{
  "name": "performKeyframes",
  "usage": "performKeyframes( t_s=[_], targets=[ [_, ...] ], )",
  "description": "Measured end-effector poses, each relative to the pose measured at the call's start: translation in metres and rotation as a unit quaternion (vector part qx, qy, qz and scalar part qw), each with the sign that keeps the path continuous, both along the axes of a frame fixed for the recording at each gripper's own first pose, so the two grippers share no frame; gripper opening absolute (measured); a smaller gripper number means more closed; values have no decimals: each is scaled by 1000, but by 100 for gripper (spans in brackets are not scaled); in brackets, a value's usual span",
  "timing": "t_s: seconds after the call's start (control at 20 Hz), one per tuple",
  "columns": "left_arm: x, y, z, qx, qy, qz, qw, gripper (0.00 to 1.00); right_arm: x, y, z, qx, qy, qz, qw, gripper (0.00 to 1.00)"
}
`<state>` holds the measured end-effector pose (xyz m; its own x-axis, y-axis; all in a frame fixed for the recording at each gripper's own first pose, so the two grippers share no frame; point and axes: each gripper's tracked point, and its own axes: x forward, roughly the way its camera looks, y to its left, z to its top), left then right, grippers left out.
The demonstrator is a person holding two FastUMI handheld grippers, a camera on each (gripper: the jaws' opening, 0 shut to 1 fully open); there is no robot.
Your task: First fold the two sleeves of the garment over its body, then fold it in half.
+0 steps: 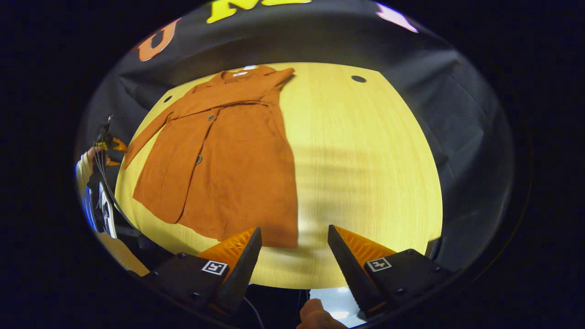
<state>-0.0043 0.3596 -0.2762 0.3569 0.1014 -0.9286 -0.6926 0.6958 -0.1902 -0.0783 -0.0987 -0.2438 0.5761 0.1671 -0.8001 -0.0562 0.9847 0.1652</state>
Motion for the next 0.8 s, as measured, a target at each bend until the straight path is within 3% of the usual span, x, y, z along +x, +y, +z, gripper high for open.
performKeyframes(
  t_s=[0.05, 0.1, 0.15, 0.25, 0.35, 0.45, 0.5, 0.75, 0.8],
  targets=[
    [2, -6, 1, -14, 4, -5, 1000, 98, -1, 0, 0, 7, -3, -9, 1000, 94],
    [3, -9, -2, -26, 6, -7, 1000, 89, 0, -1, 0, 15, -8, -21, 1000, 94],
    [-1, -10, -7, -29, 20, -8, 999, 98, -3, -2, 1, 28, -9, -33, 999, 94],
    [-1, -4, -7, -27, 29, -4, 999, 93, -12, 0, 4, 48, -3, -50, 998, 94],
    [0, -6, -5, -47, 20, 4, 999, 81, -22, 5, 11, 56, -11, -52, 997, 94],
    [-10, -1, 2, -61, 31, 4, 998, 79, -18, 3, 7, 52, -16, -59, 997, 94],
    [-1, -1, -15, -68, 23, 4, 997, 72, -21, 4, 5, 55, -12, -63, 996, 94],
    [-2, -6, -4, -86, 45, 0, 995, 59, -17, -5, 32, 69, -61, -86, 992, 94],
    [1, -7, -2, -93, 48, 5, 994, 46, -16, -6, 32, 67, -60, -86, 992, 94]
  ],
)
